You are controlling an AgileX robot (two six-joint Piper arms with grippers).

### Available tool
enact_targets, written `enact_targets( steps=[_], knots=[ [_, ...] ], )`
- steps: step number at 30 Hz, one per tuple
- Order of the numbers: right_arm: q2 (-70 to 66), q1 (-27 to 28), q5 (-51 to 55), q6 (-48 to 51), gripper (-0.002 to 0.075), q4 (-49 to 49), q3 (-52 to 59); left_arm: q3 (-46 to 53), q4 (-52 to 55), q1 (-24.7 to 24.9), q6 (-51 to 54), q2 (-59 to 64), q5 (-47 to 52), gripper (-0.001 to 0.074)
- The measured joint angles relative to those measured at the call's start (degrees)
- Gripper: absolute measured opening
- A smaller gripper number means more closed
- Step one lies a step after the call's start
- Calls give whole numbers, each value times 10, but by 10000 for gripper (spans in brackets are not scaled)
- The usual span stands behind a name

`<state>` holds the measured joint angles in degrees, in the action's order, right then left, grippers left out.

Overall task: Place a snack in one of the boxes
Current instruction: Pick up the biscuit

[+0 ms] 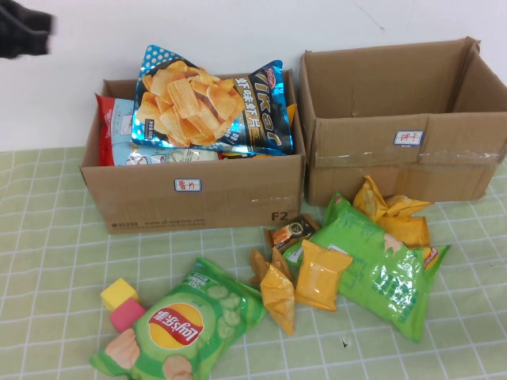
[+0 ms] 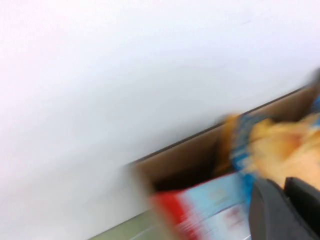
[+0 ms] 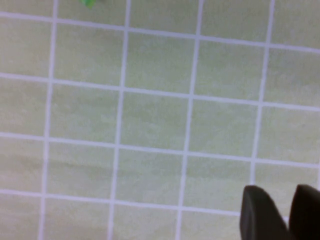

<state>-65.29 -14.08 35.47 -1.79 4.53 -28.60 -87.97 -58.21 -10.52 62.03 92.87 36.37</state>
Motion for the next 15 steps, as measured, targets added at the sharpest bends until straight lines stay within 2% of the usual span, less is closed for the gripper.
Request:
enact_targets(
  steps=[1,2,4,7,10,15],
  knots=[
    [0,0,-1,0,144,-6,0,0,71,0,-34,-15,-13,24],
    [0,0,-1,0,144,-19,0,0,202,1,-124,-37,-23,10],
    [0,0,-1,0,144,-38,0,0,375,1,-253,-55,-11,5],
    [0,0,-1,18,144,-89,0,0,588,1,-448,-70,37,1],
    [0,0,-1,88,144,-155,1,1,686,1,-544,-86,97,0],
    [0,0,-51,233,144,-284,1,55,658,1,-558,-148,100,0]
  ],
)
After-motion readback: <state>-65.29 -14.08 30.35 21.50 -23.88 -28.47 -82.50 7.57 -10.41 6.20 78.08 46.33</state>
